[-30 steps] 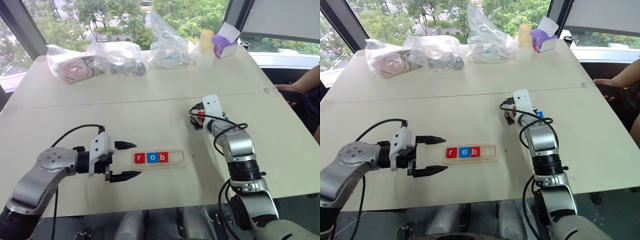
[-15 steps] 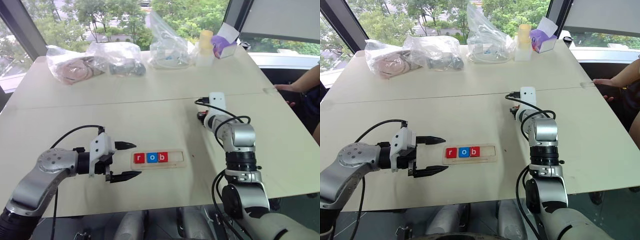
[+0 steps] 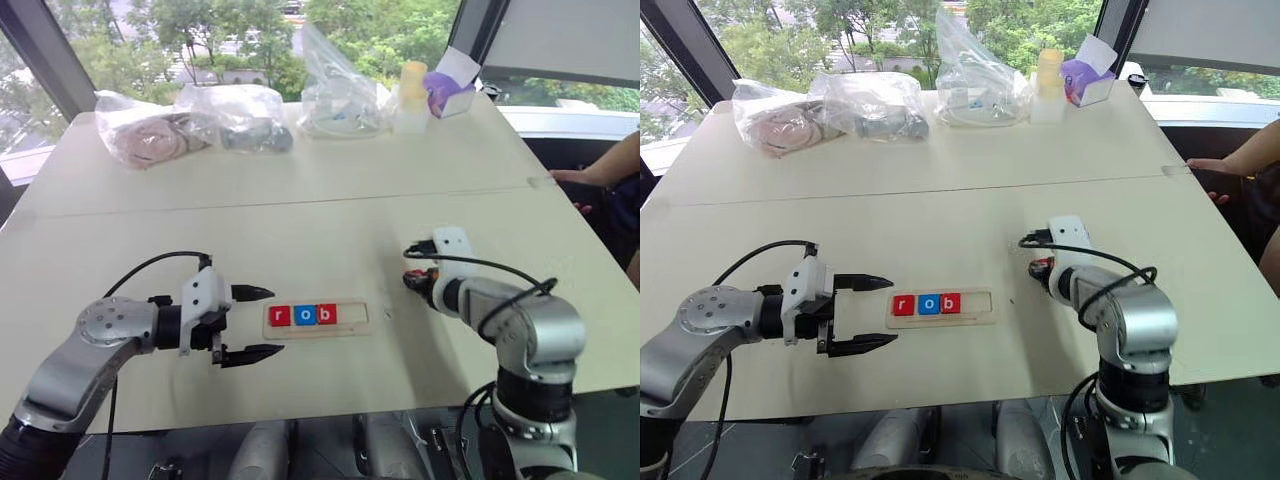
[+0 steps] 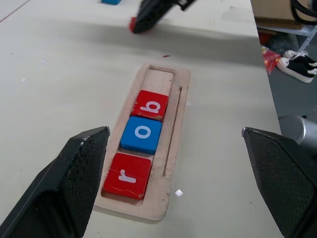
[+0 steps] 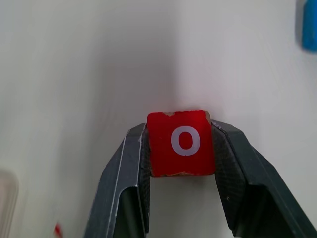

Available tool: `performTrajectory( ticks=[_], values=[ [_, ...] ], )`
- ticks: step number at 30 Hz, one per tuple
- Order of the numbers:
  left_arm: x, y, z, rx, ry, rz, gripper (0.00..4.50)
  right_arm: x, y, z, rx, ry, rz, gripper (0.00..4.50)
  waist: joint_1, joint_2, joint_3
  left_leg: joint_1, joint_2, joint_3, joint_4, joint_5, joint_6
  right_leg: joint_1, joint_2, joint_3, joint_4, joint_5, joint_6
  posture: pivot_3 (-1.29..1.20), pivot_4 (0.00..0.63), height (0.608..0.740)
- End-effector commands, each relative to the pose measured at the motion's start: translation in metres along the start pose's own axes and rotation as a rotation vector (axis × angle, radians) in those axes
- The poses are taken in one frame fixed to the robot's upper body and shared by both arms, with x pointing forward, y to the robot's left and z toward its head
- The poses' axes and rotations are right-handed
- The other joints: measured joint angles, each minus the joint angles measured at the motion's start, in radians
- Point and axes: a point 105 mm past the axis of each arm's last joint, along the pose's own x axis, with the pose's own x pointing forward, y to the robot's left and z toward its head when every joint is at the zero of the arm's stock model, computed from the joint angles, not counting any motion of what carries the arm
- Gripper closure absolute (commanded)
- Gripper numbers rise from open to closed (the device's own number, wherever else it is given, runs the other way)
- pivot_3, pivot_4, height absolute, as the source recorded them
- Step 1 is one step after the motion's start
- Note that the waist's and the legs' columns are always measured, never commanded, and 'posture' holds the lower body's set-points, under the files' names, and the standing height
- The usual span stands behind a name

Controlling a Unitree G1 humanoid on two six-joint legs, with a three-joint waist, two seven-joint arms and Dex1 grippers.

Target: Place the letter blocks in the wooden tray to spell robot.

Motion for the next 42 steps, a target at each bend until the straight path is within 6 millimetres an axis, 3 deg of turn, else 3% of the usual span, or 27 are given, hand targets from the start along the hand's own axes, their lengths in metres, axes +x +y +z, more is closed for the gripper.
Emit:
performTrajectory(
  ticks=[1, 4, 6, 8, 10, 11, 17, 22, 32, 41, 42],
  values=[
    [0.000, -0.001, 0.006, 0.029, -0.019, -0.013, 0.00, -0.011, 0.007, -0.004, 0.007, -0.035, 0.033, 3.33, 0.000, 0.000, 0.000, 0.000, 0.000, 0.000, 0.000, 0.000, 0.000, 0.000, 0.000, 0.000, 0.000, 0.000, 0.000, 0.00, 0.150, 0.740],
    [0.001, 0.000, 0.005, 0.031, -0.017, -0.015, 0.00, -0.013, 0.011, -0.008, 0.011, -0.034, 0.050, 3.33, 0.000, 0.000, 0.000, 0.000, 0.000, 0.000, 0.000, 0.000, 0.000, 0.001, 0.000, 0.000, 0.000, 0.000, 0.000, 0.00, 0.150, 0.740],
    [0.001, 0.001, 0.005, 0.033, -0.018, -0.017, 0.00, -0.014, 0.014, -0.009, 0.017, -0.035, 0.060, 2.20, 0.000, 0.000, 0.000, 0.000, 0.000, 0.000, 0.000, 0.000, 0.000, 0.001, 0.000, 0.000, 0.000, 0.000, 0.000, 0.00, 0.150, 0.740],
    [0.002, 0.001, 0.006, 0.036, -0.020, -0.019, 0.00, -0.015, 0.015, -0.010, 0.014, -0.031, 0.073, 1.44, 0.001, 0.000, 0.000, 0.001, 0.000, 0.000, 0.000, 0.000, 0.000, 0.001, 0.000, 0.000, 0.000, 0.000, 0.000, 0.00, 0.150, 0.740],
    [0.003, 0.002, 0.006, 0.039, -0.022, -0.020, 0.00, -0.017, 0.014, -0.008, -0.041, -0.019, 0.098, 0.37, 0.001, 0.000, 0.000, 0.001, 0.000, 0.000, 0.001, 0.000, 0.000, 0.002, 0.000, 0.000, 0.000, 0.000, 0.000, 0.00, 0.150, 0.740],
    [0.004, 0.003, 0.007, 0.042, -0.023, -0.019, 0.00, -0.021, 0.014, -0.002, -0.122, -0.013, 0.119, 0.08, 0.002, 0.000, 0.000, 0.001, 0.000, 0.000, 0.001, 0.000, 0.000, 0.002, 0.000, 0.000, 0.000, 0.000, 0.000, 0.00, 0.150, 0.740],
    [0.005, 0.004, 0.007, 0.051, -0.027, -0.019, 0.00, -0.036, 0.002, 0.018, -0.615, -0.021, 0.300, 0.08, 0.003, 0.000, 0.001, 0.001, -0.001, 0.001, 0.002, 0.000, 0.002, 0.004, -0.001, -0.003, -0.003, -0.002, 0.002, 0.00, 0.150, 0.740],
    [0.006, 0.006, 0.007, 0.056, -0.029, -0.015, 0.00, -0.026, -0.013, 0.019, -0.783, -0.074, 0.480, 0.08, -0.002, -0.001, 0.001, 0.003, 0.000, 0.001, 0.002, -0.001, 0.003, 0.008, -0.001, -0.004, -0.005, -0.002, 0.003, 0.00, 0.150, 0.740],
    [0.005, 0.006, 0.008, 0.057, -0.036, 0.006, 0.00, -0.005, -0.031, 0.016, -0.893, -0.065, 0.711, 0.08, 0.004, -0.001, 0.002, 0.003, 0.000, 0.000, 0.003, -0.001, 0.003, 0.009, -0.002, -0.003, -0.004, -0.002, 0.003, 0.00, 0.150, 0.740],
    [0.003, 0.006, 0.006, 0.054, -0.033, 0.023, 0.00, 0.009, -0.042, 0.006, -0.911, -0.022, 0.736, 0.08, 0.005, -0.001, 0.002, 0.003, -0.001, 0.000, 0.003, -0.001, 0.003, 0.008, -0.003, -0.003, -0.004, -0.002, 0.003, 0.00, 0.150, 0.740],
    [0.003, 0.006, 0.006, 0.054, -0.032, 0.023, 0.00, 0.009, -0.042, 0.006, -0.910, -0.024, 0.739, 0.30, 0.005, -0.001, 0.002, 0.003, -0.001, 0.000, 0.003, -0.001, 0.003, 0.008, -0.003, -0.003, -0.004, -0.002, 0.003, 0.00, 0.150, 0.740]
  ],
)
